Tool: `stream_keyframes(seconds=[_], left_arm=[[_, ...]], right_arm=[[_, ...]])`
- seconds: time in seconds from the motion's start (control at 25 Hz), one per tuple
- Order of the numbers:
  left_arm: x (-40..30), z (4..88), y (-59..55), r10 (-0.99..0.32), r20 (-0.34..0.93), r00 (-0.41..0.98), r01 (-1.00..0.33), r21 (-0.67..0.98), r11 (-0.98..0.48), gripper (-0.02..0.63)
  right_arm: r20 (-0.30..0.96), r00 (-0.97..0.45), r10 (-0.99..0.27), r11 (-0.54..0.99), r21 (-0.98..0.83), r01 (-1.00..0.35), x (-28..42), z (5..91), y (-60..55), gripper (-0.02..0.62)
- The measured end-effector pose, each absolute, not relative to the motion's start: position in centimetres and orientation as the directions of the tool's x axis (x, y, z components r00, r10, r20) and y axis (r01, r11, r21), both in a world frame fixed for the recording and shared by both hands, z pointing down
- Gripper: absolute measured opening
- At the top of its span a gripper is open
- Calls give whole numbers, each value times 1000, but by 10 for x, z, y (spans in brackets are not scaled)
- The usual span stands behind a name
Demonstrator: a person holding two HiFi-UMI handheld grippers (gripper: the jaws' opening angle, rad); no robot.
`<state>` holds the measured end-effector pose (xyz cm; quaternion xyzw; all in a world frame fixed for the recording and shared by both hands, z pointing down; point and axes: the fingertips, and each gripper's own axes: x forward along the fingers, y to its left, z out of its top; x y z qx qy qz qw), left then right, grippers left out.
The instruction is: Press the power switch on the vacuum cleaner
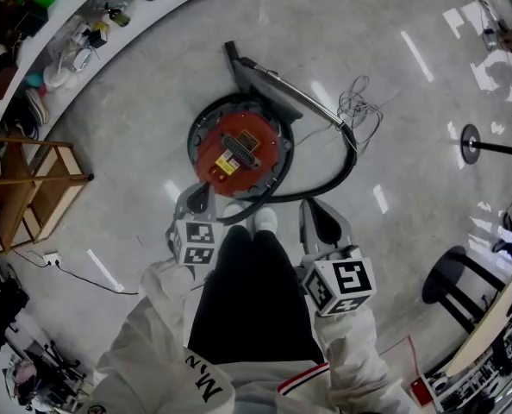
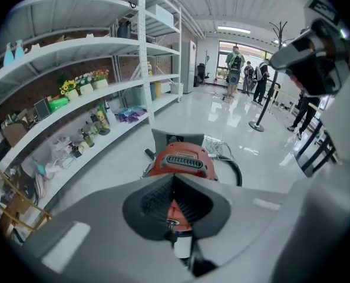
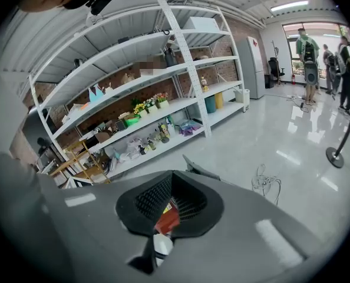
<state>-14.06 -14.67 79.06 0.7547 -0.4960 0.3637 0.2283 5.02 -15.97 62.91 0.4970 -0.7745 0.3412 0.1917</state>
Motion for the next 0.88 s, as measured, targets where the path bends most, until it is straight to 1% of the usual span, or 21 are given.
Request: stream_keyframes(seconds=[0.32, 0.88], left_arm=[[-148, 842, -145, -520, 825, 219, -904, -29, -427, 0], [-146, 882, -145, -475, 850, 227, -884, -25, -467, 0]], right_arm=[[638, -422, -644, 272, -325, -906, 51, 628, -163, 0], [662, -431, -613, 272, -335, -902, 42, 634, -149, 0]])
